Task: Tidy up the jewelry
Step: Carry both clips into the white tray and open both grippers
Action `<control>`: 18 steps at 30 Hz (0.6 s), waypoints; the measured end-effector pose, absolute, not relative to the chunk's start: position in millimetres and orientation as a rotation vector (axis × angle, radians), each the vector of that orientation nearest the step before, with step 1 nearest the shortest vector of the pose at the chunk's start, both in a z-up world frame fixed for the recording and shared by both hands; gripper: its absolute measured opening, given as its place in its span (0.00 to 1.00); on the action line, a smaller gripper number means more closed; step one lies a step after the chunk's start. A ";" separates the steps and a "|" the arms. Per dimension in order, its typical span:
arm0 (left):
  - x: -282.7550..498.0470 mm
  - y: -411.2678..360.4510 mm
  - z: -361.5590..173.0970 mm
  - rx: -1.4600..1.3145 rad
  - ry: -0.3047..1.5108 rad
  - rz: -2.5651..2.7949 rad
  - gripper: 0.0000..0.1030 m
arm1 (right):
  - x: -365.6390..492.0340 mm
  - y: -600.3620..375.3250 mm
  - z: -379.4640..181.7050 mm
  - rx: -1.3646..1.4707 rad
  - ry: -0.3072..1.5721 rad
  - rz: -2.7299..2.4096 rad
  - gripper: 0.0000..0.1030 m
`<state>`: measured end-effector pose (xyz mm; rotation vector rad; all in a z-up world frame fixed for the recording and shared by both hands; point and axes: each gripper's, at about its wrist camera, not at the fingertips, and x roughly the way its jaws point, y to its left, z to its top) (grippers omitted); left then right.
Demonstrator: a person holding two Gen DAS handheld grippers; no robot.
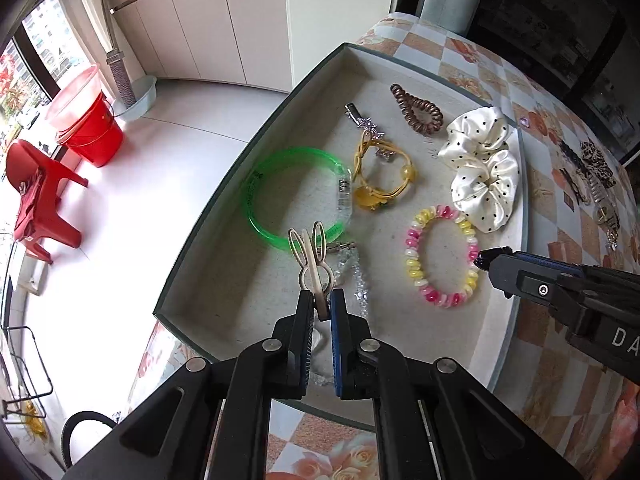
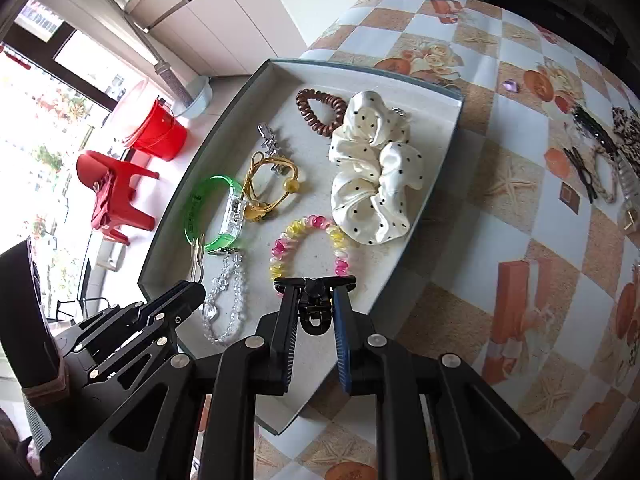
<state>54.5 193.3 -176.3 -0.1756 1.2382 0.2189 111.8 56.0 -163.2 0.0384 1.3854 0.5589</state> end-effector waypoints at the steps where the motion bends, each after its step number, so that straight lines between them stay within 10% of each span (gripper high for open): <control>1: 54.9 194.8 -179.5 -0.177 1.243 0.220 0.10 | 112.8 59.9 -166.7 0.030 1.392 0.559 0.18; 18: 58.9 195.6 -187.7 -0.168 1.275 0.239 0.11 | 121.9 73.8 -190.7 0.005 1.449 0.555 0.25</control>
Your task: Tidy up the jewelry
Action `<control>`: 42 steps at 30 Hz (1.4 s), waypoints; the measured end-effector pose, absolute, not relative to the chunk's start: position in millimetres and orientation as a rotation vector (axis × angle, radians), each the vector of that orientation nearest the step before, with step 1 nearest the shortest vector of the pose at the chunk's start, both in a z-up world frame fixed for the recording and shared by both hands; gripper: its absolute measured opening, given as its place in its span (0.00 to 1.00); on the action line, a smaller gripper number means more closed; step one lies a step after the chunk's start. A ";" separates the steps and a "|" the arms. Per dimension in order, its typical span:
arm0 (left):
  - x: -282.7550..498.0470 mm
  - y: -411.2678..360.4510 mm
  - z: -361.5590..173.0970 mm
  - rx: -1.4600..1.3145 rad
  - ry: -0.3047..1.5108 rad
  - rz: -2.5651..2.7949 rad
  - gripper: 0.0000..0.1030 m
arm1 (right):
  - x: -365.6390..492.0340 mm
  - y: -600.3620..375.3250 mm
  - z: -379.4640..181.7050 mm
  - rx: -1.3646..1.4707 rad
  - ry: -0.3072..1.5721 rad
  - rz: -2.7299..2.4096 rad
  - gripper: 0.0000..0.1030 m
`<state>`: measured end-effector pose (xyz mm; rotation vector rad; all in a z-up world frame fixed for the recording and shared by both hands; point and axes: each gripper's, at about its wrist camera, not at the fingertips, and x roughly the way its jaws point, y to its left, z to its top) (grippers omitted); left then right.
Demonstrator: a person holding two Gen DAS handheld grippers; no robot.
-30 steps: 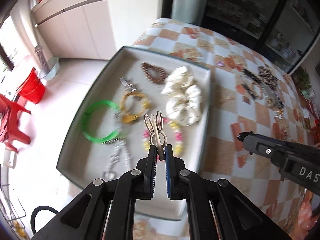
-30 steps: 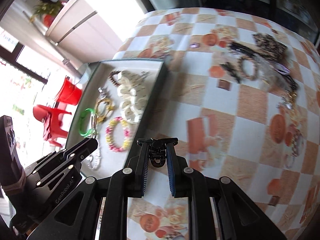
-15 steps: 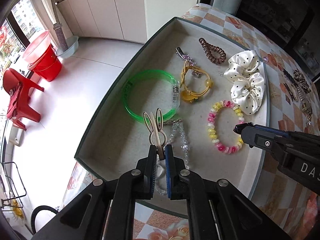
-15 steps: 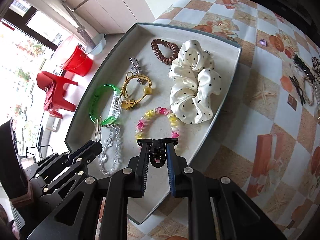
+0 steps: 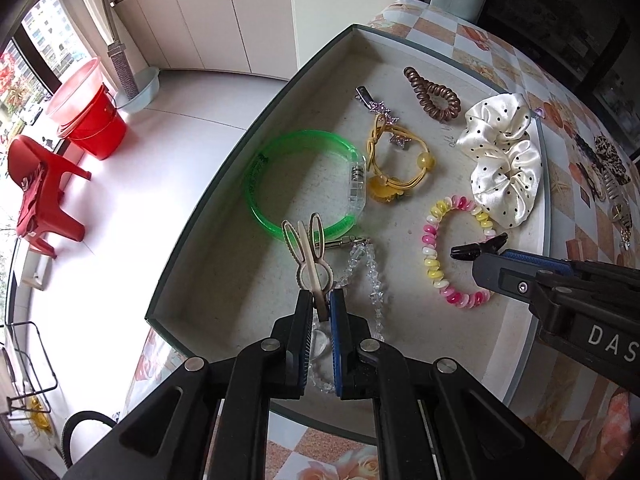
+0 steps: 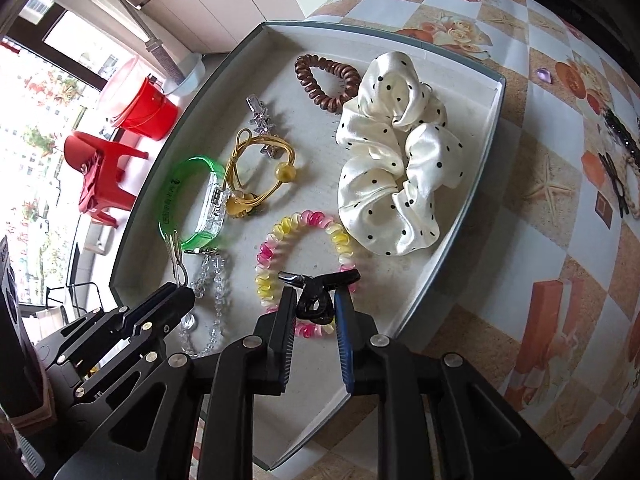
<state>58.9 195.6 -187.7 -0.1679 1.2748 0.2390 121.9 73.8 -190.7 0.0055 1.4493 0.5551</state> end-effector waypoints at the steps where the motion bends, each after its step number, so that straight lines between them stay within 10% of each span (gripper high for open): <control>1: 58.4 195.4 -186.6 -0.166 1.272 0.242 0.11 | 121.6 73.2 -188.5 0.008 1.444 0.558 0.28; 42: 5.4 188.5 -112.9 -0.218 1.259 0.309 0.11 | 72.6 37.1 -86.1 -0.147 1.333 0.448 0.84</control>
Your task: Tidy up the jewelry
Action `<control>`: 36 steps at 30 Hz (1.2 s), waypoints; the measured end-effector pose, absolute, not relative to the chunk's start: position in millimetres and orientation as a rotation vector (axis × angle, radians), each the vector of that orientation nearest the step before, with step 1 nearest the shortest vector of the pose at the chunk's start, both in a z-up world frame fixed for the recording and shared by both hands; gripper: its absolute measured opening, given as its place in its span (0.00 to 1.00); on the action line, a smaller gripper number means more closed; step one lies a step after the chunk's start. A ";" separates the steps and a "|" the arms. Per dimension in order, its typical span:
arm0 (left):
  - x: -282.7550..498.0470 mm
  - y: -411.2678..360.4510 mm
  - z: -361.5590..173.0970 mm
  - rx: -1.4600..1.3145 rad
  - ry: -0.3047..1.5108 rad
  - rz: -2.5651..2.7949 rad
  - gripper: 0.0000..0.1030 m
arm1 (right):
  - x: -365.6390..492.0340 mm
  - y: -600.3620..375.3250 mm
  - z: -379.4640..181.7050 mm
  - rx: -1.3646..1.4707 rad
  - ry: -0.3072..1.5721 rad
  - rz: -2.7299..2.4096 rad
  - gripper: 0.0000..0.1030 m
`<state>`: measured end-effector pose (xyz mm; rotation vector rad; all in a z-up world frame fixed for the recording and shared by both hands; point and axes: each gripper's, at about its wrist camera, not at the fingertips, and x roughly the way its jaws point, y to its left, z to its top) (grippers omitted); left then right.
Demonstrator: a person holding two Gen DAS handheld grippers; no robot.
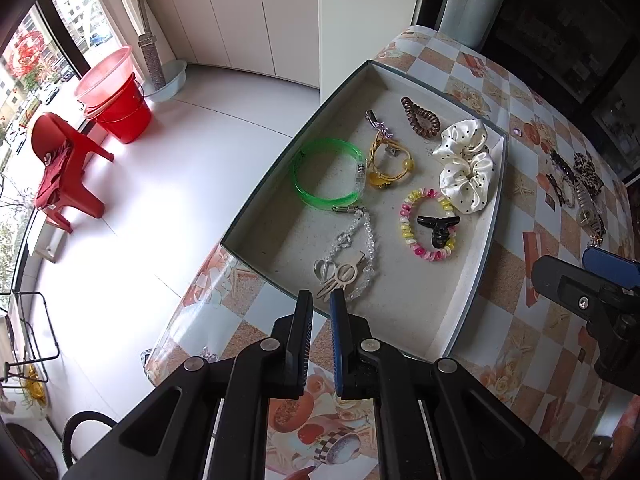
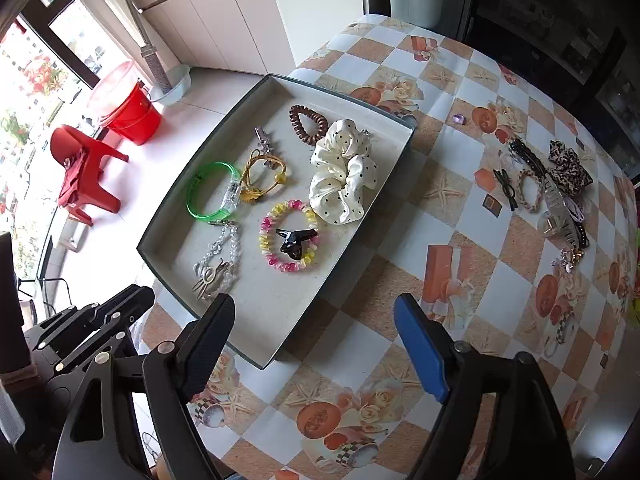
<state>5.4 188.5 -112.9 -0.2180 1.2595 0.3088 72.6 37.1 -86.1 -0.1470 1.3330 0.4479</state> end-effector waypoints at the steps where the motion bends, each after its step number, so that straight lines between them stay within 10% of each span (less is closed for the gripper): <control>1: 4.7 189.1 -112.3 -0.216 1.260 0.315 0.11 | 71.8 37.3 -85.2 -0.147 1.328 0.448 0.84; 36: 1.7 186.7 -106.7 -0.199 1.259 0.350 0.11 | 72.4 37.7 -81.5 -0.160 1.318 0.451 0.86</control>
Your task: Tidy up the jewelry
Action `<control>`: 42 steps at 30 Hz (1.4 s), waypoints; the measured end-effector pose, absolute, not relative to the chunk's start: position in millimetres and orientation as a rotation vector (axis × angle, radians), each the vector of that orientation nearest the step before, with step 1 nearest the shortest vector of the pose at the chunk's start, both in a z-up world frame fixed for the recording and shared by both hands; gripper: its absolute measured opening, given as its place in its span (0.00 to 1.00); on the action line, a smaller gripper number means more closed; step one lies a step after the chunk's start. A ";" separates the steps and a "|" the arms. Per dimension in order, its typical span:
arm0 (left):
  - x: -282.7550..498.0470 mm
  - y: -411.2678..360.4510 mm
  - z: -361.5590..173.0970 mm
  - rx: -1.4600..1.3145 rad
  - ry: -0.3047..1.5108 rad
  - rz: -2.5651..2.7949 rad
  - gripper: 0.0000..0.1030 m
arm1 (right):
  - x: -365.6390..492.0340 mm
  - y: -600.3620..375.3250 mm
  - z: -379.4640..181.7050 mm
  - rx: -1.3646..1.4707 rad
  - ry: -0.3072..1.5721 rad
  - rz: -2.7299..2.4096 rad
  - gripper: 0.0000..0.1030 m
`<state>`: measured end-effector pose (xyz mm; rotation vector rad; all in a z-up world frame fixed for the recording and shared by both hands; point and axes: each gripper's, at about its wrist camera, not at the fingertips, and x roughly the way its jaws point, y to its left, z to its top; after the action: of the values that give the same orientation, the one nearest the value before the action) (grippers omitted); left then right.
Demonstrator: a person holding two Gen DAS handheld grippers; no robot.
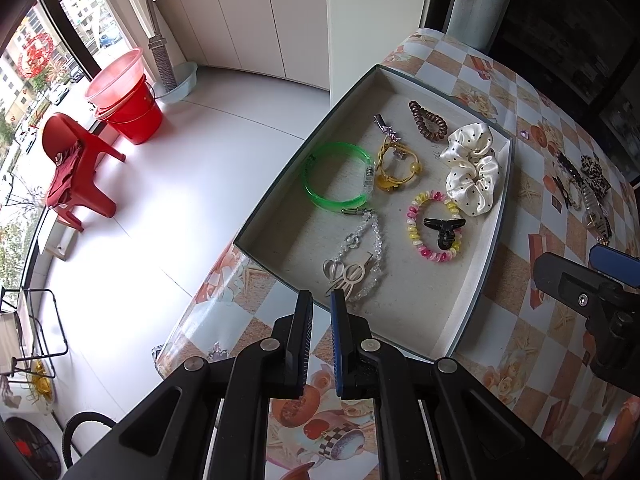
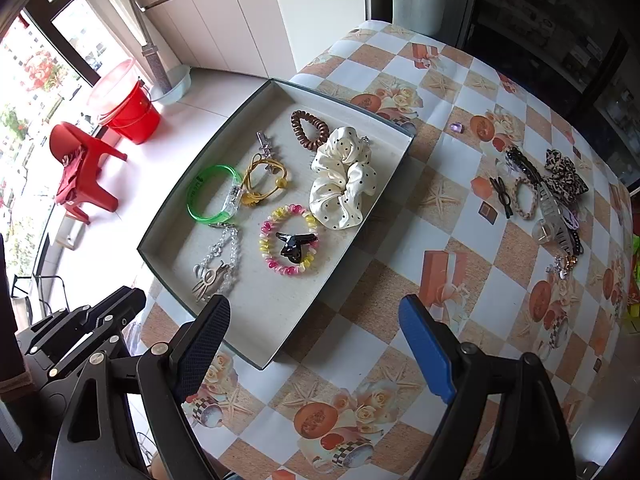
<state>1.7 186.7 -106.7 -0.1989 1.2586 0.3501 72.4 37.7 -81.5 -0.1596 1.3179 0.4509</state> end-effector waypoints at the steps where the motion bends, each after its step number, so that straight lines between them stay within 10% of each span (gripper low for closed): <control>1: 2.1 186.5 -106.4 -0.200 1.259 0.350 0.11 | 72.5 37.9 -81.5 -0.160 1.318 0.451 0.86; 42: 5.3 186.6 -104.5 -0.200 1.246 0.362 0.11 | 73.8 39.7 -81.9 -0.160 1.321 0.451 0.86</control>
<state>5.3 186.6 -104.5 -0.2001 1.2463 0.3618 73.8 39.7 -81.9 -0.1604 1.3212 0.4511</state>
